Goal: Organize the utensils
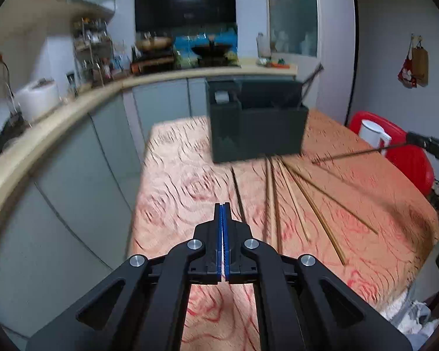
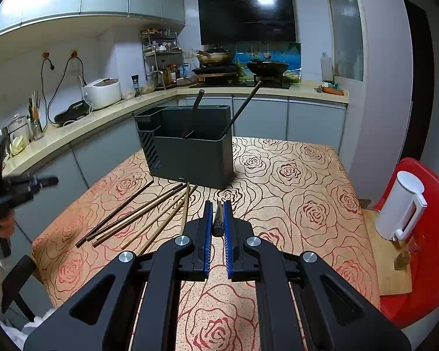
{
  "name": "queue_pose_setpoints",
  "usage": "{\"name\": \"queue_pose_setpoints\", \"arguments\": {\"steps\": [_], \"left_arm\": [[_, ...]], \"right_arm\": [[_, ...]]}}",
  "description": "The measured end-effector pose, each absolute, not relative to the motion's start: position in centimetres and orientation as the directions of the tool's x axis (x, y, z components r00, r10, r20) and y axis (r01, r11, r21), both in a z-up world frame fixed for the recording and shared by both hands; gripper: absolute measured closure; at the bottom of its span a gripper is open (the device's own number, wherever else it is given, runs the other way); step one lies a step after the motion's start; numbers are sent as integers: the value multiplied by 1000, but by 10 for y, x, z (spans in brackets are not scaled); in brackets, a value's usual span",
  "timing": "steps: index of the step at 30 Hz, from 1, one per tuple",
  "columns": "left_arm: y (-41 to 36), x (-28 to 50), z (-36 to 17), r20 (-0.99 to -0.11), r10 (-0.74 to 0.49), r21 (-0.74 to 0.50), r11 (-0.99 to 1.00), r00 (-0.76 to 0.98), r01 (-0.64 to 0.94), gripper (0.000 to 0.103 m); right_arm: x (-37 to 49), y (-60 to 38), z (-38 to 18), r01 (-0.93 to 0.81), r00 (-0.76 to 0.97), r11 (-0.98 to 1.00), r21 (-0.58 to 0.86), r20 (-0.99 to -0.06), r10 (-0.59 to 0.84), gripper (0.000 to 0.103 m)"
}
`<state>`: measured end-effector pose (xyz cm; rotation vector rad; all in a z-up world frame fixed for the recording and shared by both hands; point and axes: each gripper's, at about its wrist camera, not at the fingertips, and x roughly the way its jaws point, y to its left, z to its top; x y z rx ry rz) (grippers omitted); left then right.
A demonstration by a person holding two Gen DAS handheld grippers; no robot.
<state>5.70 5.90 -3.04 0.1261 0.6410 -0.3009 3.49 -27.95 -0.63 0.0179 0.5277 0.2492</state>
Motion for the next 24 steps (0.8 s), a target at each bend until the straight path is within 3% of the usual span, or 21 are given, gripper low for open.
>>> {"name": "queue_pose_setpoints", "arguments": {"steps": [2,4,6,8,16,20,24], "left_arm": [[55,55,-43,-631,-248,18,943,735,334,99],[48,49,-56,-649,-249,39,933,719,358,87],[40,42,-69,-664,-255,51,922,703,383,67],[34,36,-80,-682,-265,52,912,682,407,64],[22,38,-117,-760,-211,78,910,614,408,64],[22,41,-124,-768,-196,82,914,610,397,71],[23,42,-123,-763,-208,64,918,612,391,87]], "right_arm": [[35,-280,-6,-229,836,970,84,-494,240,95],[33,-279,-5,-229,837,970,84,-491,241,95],[33,-280,-5,-229,838,970,86,-489,241,95],[34,-281,-5,-229,837,969,90,-490,243,95],[34,-281,-6,-226,837,969,99,-490,245,95],[33,-281,-5,-225,839,969,103,-486,246,95],[33,-280,-4,-225,838,968,107,-486,249,95]]}}
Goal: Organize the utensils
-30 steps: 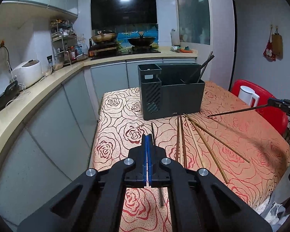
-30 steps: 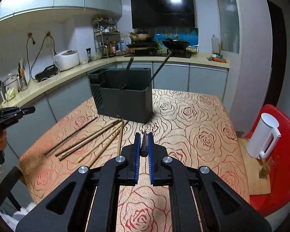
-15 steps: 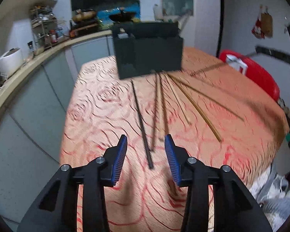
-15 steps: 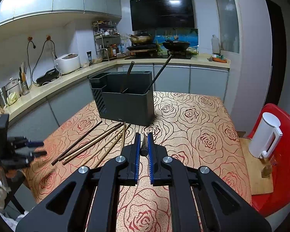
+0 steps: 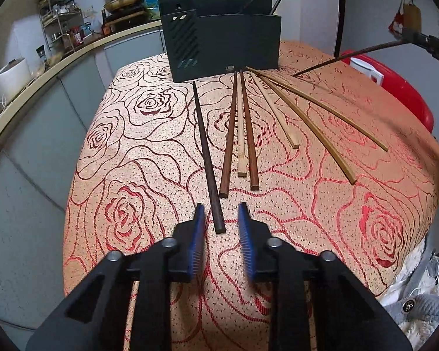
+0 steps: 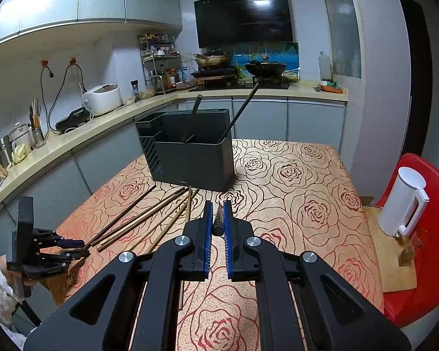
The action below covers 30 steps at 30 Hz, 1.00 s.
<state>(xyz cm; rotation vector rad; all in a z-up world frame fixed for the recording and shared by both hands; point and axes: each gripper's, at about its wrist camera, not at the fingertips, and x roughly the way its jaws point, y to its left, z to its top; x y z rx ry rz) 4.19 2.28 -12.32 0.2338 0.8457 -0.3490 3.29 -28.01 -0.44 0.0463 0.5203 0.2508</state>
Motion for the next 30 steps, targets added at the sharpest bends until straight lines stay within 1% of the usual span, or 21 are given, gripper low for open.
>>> {"name": "queue_pose_setpoints", "arguments": {"steps": [1,2,7,10,13,23,30], "left_arm": [[22,42,-123,-763,-210,61,918,611,391,89],[21,42,-123,-763,-207,63,919,612,390,94],[25,44,-121,-766,-179,79,927,617,367,96],[33,42,-106,-750,-172,85,932,639,351,96],[38,39,-84,-714,-172,97,935,679,340,96],[37,32,6,-551,-179,184,927,815,328,96],[29,57,47,-482,-196,196,926,854,323,96]], "right_arm": [[33,-280,-4,-225,837,968,108,-487,249,95],[32,-280,-4,-226,837,968,109,-487,250,95],[33,-281,-4,-222,837,968,118,-487,251,95],[33,-283,-2,-217,840,968,125,-481,251,95],[31,-287,2,-215,846,967,140,-468,256,95],[37,-288,25,-232,865,959,165,-416,281,95],[55,-276,42,-259,866,954,154,-401,300,95]]}}
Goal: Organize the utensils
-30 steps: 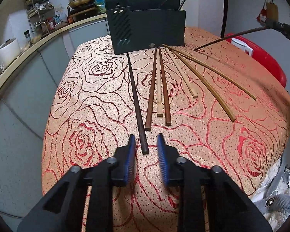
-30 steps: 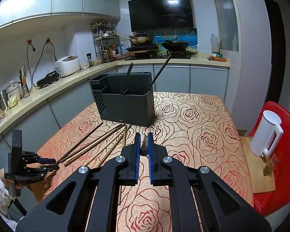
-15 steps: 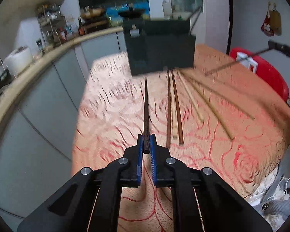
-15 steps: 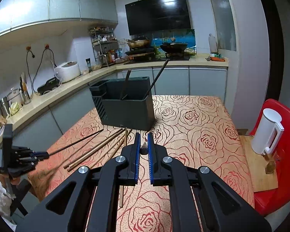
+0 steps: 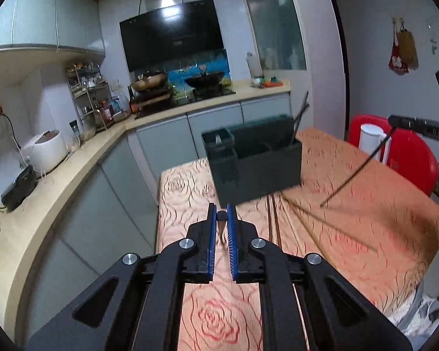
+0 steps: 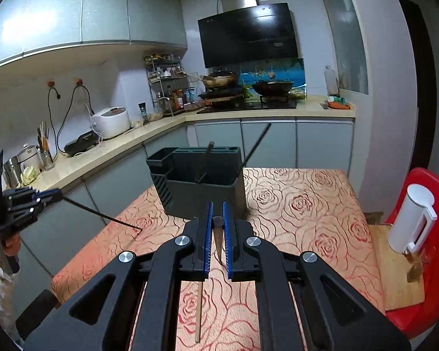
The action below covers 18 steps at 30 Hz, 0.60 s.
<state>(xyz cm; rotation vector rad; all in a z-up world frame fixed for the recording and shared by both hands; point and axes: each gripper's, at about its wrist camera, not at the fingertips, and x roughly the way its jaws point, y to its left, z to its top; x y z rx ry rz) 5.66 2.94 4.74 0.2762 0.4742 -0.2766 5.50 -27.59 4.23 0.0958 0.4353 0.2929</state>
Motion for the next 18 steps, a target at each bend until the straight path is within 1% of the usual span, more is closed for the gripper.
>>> {"name": "queue_pose_setpoints", "arguments": {"steps": [7,18], "left_arm": [[26,88,65,-475,-216,153,934,853,322,96],[24,106,74,-476,-204,126,947,856,296,96]], "right_arm": [[73,-264,52,-270,856,951,148,-416,308,95],[91,-259,57,-272,845,949,159,-433,314,95]]}}
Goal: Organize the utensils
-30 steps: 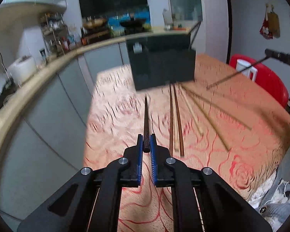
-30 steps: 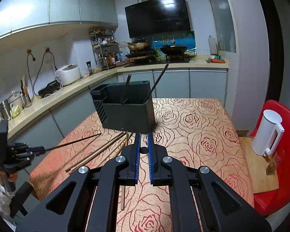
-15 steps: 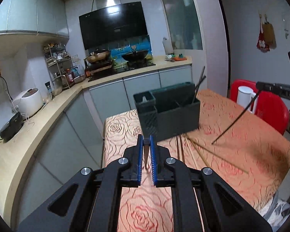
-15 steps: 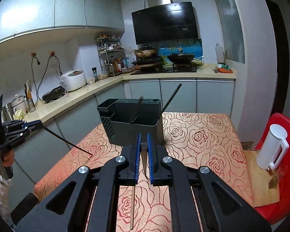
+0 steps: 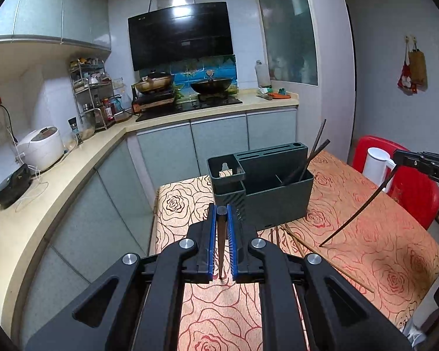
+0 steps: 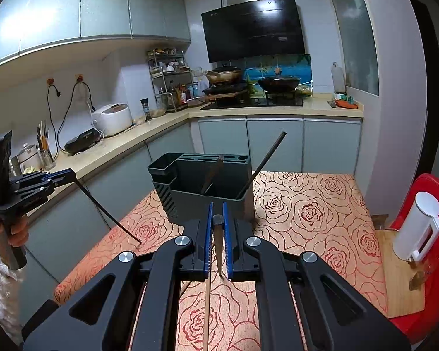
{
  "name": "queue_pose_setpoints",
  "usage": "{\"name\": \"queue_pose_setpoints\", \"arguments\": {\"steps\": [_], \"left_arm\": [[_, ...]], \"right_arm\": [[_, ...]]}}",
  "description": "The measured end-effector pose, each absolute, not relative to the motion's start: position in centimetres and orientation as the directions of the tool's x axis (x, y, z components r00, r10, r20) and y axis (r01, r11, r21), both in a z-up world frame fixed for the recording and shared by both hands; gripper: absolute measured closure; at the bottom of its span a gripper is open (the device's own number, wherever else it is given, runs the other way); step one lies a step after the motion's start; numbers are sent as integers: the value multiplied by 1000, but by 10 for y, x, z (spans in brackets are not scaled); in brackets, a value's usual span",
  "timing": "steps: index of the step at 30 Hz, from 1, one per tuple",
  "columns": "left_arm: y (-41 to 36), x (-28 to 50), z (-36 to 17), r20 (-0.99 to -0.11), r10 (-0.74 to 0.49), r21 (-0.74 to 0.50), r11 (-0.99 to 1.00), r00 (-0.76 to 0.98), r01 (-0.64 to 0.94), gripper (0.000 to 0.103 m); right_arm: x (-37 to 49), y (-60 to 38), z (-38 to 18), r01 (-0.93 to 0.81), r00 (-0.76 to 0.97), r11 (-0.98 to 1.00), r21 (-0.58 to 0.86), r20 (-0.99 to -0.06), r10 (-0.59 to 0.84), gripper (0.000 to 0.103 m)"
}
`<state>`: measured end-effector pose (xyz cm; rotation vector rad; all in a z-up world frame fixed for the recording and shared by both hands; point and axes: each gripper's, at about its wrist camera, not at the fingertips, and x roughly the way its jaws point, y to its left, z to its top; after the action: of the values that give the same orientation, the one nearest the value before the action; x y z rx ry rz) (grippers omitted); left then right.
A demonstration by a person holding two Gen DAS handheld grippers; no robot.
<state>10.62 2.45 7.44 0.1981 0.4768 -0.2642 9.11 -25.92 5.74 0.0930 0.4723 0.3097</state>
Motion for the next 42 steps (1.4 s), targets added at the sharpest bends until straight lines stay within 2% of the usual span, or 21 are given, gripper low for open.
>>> {"name": "queue_pose_setpoints", "arguments": {"steps": [11,29,42], "left_arm": [[25,113,88,-471,-222,106,946,853,305,96],[-14,134,160,-408,-303,126,916,861,382,96],[-66,185,201,-337,-348,94,912,875,399,96]], "right_arm": [[115,-261,71,-260,826,945,199,-461,324,95],[146,-267,144,-208,895,971,118,-378,237,95],[204,-265,179,-181,929,974,136,-300,215,95]]}}
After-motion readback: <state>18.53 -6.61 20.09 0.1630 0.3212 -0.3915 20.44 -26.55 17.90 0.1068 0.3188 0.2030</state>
